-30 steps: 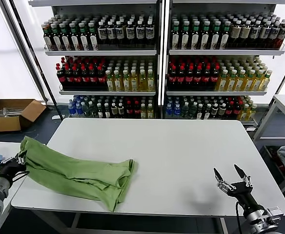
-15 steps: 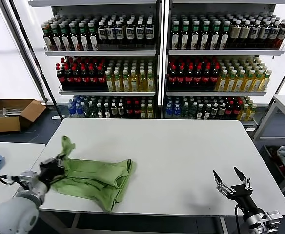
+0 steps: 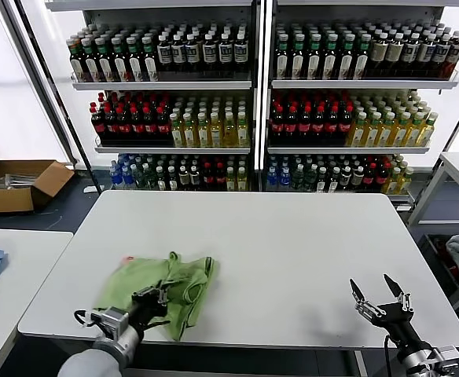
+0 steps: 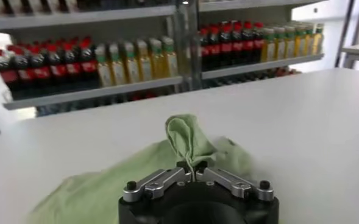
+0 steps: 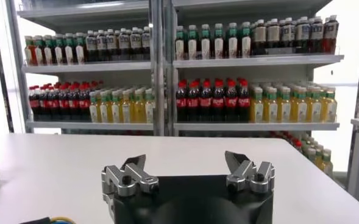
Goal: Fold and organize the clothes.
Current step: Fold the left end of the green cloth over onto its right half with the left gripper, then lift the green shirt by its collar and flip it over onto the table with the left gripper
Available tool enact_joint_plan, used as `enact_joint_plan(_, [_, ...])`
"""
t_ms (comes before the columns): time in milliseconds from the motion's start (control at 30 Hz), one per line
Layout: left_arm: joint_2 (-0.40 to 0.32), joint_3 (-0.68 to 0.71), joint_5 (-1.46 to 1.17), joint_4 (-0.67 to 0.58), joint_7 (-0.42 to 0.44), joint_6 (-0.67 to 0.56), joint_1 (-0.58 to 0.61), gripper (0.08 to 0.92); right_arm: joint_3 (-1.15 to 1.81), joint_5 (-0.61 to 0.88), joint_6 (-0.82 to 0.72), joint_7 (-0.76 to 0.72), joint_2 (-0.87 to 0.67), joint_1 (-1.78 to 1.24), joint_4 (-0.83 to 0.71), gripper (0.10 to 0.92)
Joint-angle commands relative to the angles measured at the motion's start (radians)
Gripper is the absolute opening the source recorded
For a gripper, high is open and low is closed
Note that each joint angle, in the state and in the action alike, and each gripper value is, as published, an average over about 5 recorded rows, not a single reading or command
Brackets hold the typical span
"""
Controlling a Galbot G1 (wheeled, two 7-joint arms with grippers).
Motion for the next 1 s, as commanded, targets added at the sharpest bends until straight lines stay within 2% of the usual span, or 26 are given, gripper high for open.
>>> enact_joint_plan(33, [-0.06,0.14,0.09,-0.001,0.0,0.008,0.005,0.096,-0.012,-0.004,0.0,0.0,0.004,0.004,-0.003,0.823])
enact_joint_plan(167, [-0.077,0.174,0.1,0.001,-0.055,0.005,-0.019,0.155,-0.031,-0.013,-0.002,0.0,0.009,0.008,0.001,0.823])
enact_joint_plan(367, [-0.093,0.218,0.042,-0.02,-0.11,-0.027,-0.073,0.326,-0.052,-0.027,-0.003,0.0,0.018,0.01,0.004,0.823])
enact_joint_plan(533, [-0.087,0.195,-0.083,-0.107,-0.113,-0.016,-0.048,0.473,-0.056,-0.03,-0.003,0.0,0.02,0.009,0.008,0.823])
enact_joint_plan(600, [-0.072,0.125,-0.147,-0.155,-0.11,-0.001,-0.032,0.534,-0.055,-0.03,-0.003,0.0,0.019,0.007,0.009,0.823])
enact_joint_plan(700, [-0.019,-0.058,-0.209,-0.178,-0.085,0.031,-0.025,0.62,-0.057,-0.03,-0.001,-0.001,0.019,0.004,0.008,0.823])
enact_joint_plan(867, [0.094,-0.339,-0.233,-0.021,-0.004,0.079,-0.02,0.756,-0.072,-0.04,0.003,-0.002,0.027,0.001,0.006,0.823])
enact_joint_plan(1000, [0.147,-0.433,-0.302,0.107,0.012,0.111,-0.002,0.816,-0.087,-0.046,0.004,-0.003,0.032,0.001,0.006,0.823])
